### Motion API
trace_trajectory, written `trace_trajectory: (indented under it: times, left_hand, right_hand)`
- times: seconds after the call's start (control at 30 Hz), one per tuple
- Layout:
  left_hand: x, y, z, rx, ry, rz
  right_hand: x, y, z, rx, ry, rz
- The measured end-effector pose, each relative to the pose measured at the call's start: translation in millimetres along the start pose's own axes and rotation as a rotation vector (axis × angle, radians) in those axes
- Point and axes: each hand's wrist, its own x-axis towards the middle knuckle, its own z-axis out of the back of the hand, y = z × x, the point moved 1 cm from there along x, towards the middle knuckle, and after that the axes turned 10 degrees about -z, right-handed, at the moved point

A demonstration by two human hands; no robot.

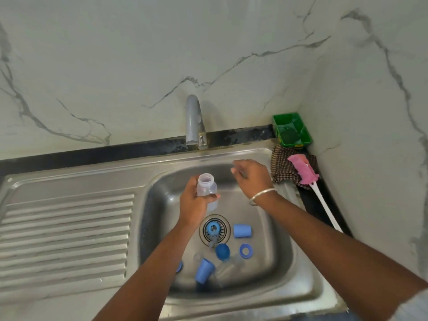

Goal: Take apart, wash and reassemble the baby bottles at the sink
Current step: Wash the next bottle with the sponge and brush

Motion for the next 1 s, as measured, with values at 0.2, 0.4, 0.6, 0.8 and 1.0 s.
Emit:
trace_trajectory:
  times: [0.2, 0.4, 0.6, 0.8, 1.0]
  left_hand:
    - [23, 6, 0, -0.091, -0.053, 0.041]
    - [33, 10, -1, -0.145, -0.052, 0.02]
    - [35, 12, -3, -0.149, -0.027, -0.023]
    - [35, 11, -2, -0.172, -0.024, -0.042]
    - [33, 8, -1, -0.187, -0.008, -0.046]
  right_hand:
    - [47, 57, -28, 0.262, 0.076, -0.077]
    - [74, 70, -40, 0.346, 0.125, -0.111]
    - [83, 80, -36, 0.221, 0.086, -0.087]
    - [82, 95, -34, 0.066, 0.11, -0.067]
    - [76, 107, -22, -0.1, 0.123, -0.017]
